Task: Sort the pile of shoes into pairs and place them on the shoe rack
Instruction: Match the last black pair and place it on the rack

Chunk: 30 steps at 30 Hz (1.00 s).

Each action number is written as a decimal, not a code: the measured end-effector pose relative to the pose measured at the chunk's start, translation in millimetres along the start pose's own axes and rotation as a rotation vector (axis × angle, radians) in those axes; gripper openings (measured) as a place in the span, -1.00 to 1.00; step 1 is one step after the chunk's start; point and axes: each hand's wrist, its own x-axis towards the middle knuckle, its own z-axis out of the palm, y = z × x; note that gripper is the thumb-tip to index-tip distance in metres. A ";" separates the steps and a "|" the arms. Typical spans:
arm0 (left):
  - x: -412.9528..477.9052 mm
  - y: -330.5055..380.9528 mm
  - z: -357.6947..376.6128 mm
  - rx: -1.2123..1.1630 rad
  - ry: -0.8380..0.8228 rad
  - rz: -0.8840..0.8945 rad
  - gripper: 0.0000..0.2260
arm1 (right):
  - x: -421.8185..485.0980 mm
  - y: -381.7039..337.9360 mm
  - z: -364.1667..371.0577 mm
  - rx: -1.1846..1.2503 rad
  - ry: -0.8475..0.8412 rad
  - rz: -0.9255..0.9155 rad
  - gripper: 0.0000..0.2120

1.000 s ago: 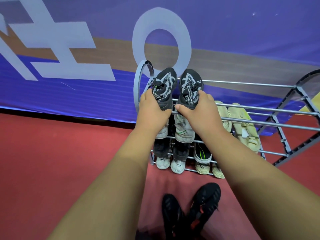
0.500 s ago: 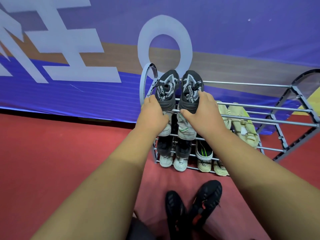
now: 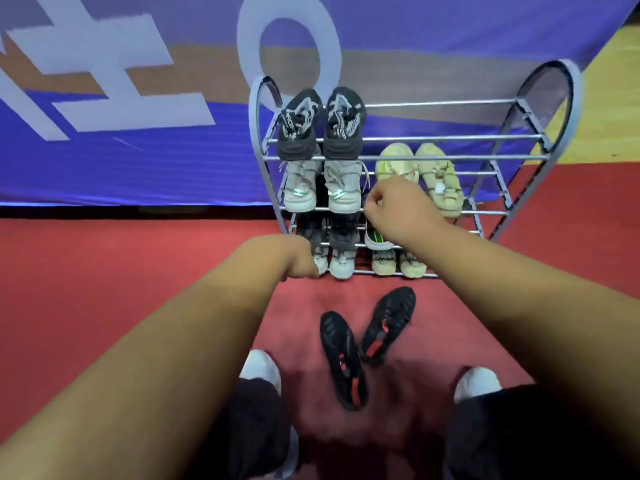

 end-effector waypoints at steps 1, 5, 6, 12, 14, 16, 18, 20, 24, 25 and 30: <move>6.5 6.0 16.4 -0.049 -0.074 -0.003 -0.70 | -5.2 6.9 9.1 0.020 -0.029 0.032 -0.75; 41.7 25.5 89.6 -0.182 -0.154 -0.039 -0.71 | -29.1 43.9 67.9 0.031 -0.123 0.140 -0.76; 50.1 28.8 112.0 -0.177 -0.158 -0.056 -0.72 | -35.8 57.4 89.3 0.014 -0.172 0.193 -0.76; 94.9 38.1 261.9 -0.223 -0.309 -0.124 -0.58 | -88.0 141.4 214.6 -0.041 -0.560 0.444 -0.74; 103.4 39.9 307.1 -0.342 -0.316 -0.136 -0.54 | -105.1 162.6 244.9 -0.039 -0.608 0.485 -0.70; 111.3 41.0 350.7 -0.446 -0.262 -0.145 -0.38 | -116.1 174.5 264.8 -0.040 -0.664 0.535 -0.60; 113.4 45.1 380.2 -0.513 -0.192 -0.212 -0.09 | -116.3 181.7 279.8 -0.007 -0.694 0.593 -0.50; 114.0 53.2 387.4 -0.571 -0.152 -0.266 0.09 | -109.1 185.5 293.5 0.070 -0.673 0.634 -0.45; 128.9 69.0 385.2 -0.516 -0.093 -0.307 0.21 | -87.9 183.9 315.5 0.252 -0.526 0.774 -0.24; 134.2 70.2 386.1 -0.527 -0.080 -0.323 0.21 | -82.7 182.3 320.5 0.280 -0.502 0.814 -0.20; 135.7 60.7 388.5 -0.624 -0.028 -0.427 0.11 | -71.6 167.2 348.2 0.234 -0.490 0.910 0.22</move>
